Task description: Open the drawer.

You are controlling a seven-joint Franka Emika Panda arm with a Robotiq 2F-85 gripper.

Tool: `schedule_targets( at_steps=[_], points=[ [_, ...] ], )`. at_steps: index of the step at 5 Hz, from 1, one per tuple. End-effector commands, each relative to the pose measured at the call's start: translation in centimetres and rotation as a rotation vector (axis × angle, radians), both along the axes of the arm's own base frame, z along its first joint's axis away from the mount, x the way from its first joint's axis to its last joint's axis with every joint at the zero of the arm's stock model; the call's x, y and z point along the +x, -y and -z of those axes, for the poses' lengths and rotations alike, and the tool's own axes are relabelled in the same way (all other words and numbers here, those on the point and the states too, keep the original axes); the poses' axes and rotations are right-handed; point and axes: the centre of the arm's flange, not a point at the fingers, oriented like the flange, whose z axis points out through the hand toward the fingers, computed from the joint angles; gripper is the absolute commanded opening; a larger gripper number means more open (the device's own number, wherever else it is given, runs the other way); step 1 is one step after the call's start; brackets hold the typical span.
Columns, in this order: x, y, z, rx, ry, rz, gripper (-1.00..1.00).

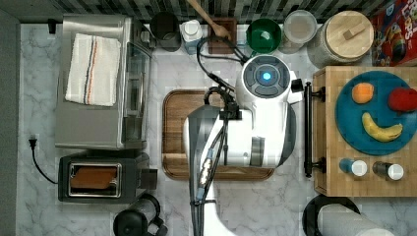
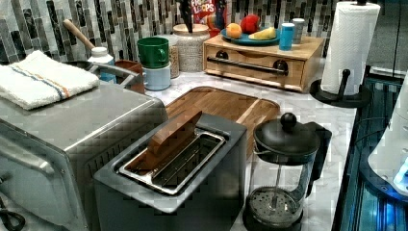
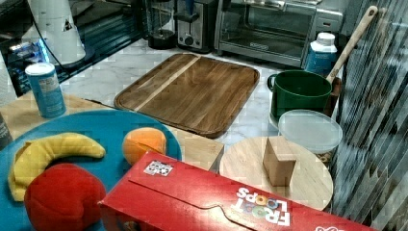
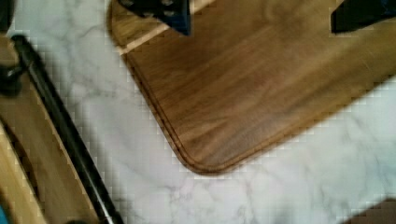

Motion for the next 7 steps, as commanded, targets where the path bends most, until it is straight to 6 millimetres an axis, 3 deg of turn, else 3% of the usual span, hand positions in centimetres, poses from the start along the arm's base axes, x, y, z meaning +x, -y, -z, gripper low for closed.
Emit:
schedule_targets(
  at_steps=[1,5,7],
  points=[
    [-2.4,6.5,2.5,-0.031,0.03,-0.332,1.0],
    [-2.3,11.1,5.7,-0.172,0.1,-0.626,1.0],
    [-2.5,15.0,7.4,-0.175,0.142,-0.713,1.0]
  ],
)
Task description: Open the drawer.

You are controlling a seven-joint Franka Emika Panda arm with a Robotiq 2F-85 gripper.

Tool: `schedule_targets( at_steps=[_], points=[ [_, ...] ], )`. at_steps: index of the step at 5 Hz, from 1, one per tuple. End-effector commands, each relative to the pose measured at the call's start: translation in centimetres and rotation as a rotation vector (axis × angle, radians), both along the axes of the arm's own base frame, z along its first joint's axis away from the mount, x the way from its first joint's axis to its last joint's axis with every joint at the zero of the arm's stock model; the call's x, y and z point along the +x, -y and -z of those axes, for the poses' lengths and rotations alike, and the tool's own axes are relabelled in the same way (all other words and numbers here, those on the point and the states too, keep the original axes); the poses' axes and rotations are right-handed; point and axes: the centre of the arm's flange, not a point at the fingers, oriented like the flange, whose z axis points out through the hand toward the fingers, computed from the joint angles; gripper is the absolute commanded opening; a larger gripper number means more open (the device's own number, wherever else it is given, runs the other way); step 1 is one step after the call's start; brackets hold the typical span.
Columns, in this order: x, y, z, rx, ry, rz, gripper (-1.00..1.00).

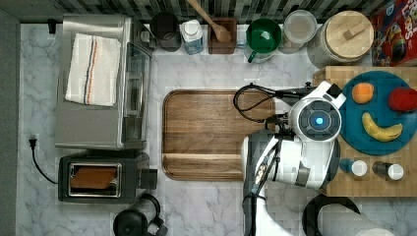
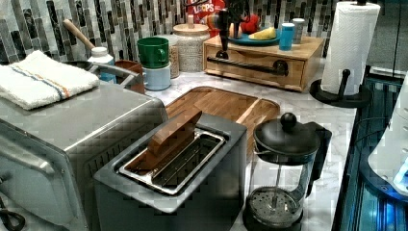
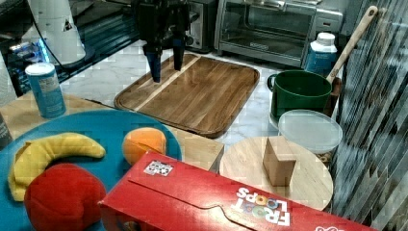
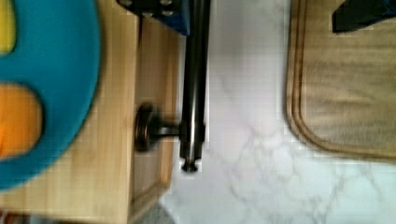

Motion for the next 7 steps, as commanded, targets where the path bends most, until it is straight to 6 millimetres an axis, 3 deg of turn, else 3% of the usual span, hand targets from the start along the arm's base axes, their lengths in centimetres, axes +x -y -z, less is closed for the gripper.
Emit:
schedule_targets(
  at_steps=[1,7],
  points=[
    [0.0,2.8,1.2,-0.023,0.044,-0.148,1.0],
    [-2.9,2.9,8.4,0.012,0.081,0.0,1.0]
  ],
)
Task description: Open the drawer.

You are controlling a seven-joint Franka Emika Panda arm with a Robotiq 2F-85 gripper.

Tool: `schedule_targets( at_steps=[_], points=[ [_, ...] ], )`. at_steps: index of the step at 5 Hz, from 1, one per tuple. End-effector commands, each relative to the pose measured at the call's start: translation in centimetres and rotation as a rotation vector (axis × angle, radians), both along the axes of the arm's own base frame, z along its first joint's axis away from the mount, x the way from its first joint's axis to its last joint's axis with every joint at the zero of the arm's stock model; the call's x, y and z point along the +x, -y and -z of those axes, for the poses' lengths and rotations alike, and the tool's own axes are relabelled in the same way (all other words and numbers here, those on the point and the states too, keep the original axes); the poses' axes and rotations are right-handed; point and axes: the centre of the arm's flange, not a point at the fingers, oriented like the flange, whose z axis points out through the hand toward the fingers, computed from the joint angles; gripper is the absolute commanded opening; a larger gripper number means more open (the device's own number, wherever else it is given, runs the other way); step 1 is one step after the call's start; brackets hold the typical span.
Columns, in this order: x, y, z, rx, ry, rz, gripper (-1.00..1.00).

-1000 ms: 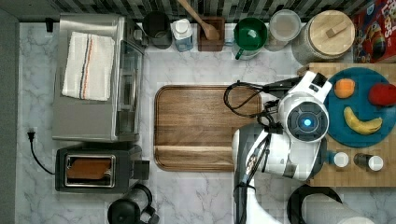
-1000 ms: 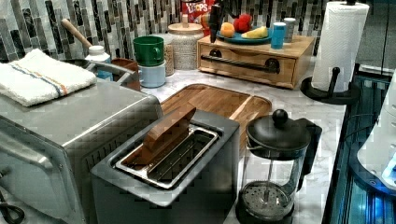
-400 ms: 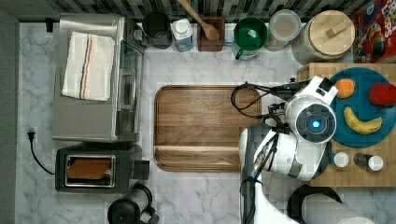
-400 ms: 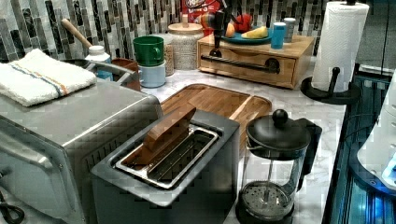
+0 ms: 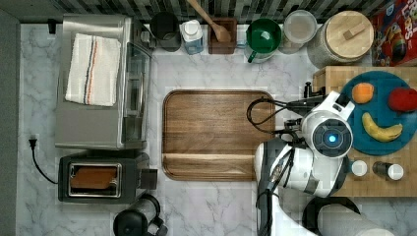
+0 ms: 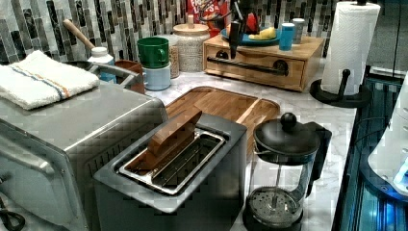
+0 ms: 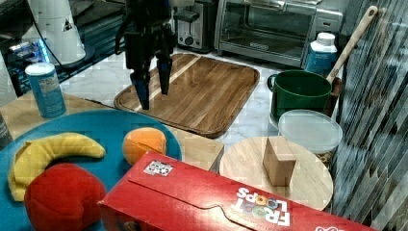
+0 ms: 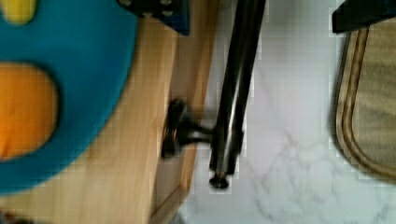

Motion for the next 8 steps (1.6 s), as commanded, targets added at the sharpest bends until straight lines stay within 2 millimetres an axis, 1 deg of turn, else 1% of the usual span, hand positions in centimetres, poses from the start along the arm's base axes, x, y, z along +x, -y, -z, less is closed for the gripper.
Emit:
schedule_targets(
  at_steps=[1,2,3,4,5,6,7,8],
  points=[
    [-0.2,-0.9,4.8,0.035,0.058,0.106,1.0],
    [0.7,-1.1,5.0,0.047,0.046,0.11,1.0],
    [1.2,-2.6,3.9,0.068,0.005,0.125,1.0],
    [1.7,-4.3,3.1,0.124,-0.032,0.12,1.0],
    [3.1,-5.8,3.8,0.17,-0.034,0.076,1.0],
    [4.0,-6.8,5.6,0.172,0.006,0.052,1.0],
    [4.5,-7.8,6.8,0.177,0.02,0.031,1.0],
    [4.1,-10.6,6.6,0.184,0.012,0.041,1.0]
  ],
)
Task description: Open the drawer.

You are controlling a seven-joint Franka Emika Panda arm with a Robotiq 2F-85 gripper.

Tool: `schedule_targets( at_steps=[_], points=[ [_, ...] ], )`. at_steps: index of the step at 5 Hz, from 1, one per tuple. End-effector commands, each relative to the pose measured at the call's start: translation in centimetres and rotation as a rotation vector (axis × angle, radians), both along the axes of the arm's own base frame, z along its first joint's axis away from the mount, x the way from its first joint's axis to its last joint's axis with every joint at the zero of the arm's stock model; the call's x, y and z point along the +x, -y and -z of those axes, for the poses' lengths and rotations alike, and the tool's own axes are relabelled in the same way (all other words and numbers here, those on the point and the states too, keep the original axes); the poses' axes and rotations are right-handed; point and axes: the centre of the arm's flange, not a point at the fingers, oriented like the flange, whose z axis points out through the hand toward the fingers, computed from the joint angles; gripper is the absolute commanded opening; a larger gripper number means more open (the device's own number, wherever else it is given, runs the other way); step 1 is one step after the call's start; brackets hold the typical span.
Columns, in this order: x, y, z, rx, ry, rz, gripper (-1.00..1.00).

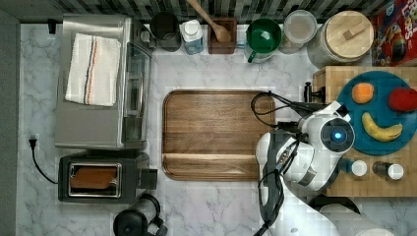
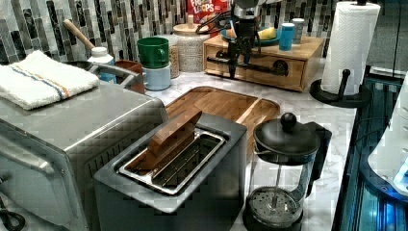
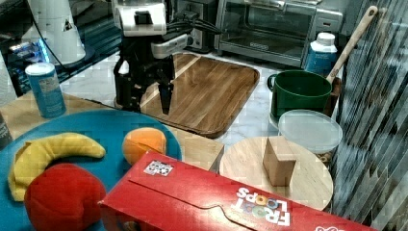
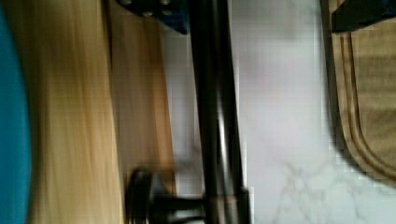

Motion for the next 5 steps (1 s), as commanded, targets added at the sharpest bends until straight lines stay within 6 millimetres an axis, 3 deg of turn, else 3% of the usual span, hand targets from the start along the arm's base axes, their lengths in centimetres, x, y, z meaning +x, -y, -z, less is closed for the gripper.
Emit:
schedule_targets(
  at_steps=[1,5],
  points=[
    [3.8,-15.3,0.2,0.032,0.011,-0.212,1.0],
    [2.9,-24.0,-0.5,0.06,-0.073,-0.113,1.0]
  ],
)
